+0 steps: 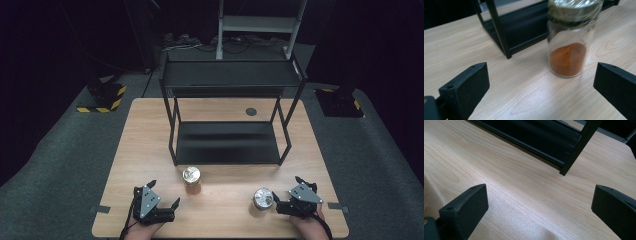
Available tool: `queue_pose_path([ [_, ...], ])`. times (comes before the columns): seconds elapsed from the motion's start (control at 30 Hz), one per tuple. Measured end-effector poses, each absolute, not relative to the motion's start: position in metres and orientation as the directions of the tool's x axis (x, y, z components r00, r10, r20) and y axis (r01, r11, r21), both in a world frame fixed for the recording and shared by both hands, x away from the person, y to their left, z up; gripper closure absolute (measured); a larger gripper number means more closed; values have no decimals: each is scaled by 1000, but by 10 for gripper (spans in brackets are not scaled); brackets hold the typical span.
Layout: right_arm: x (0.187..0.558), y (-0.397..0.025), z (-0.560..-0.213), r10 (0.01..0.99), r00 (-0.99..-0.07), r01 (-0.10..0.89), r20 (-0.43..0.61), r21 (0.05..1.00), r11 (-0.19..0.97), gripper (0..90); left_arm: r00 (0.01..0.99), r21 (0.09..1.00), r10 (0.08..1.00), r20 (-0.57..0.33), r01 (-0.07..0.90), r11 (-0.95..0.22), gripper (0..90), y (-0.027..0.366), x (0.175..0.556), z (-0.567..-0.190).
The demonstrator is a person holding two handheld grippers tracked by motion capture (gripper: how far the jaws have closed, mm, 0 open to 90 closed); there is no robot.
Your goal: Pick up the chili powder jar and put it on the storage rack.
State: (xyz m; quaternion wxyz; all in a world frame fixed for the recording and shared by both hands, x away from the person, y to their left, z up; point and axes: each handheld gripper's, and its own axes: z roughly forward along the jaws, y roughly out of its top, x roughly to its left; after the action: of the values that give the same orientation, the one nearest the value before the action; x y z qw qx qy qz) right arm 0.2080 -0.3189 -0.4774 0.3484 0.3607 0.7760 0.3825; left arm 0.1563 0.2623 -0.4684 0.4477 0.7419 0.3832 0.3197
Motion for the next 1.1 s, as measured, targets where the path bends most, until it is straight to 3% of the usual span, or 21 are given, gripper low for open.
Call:
queue_pose_path([
  [0.67,206,-318,-478,823,-496,284,-276,844,454,0,565,949,821,82,207,-237,5,252,169,-459],
  [1.1,207,-317,-478,814,-505,281,-286,838,468,0,579,949,813,69,213,-232,5,242,183,-461],
])
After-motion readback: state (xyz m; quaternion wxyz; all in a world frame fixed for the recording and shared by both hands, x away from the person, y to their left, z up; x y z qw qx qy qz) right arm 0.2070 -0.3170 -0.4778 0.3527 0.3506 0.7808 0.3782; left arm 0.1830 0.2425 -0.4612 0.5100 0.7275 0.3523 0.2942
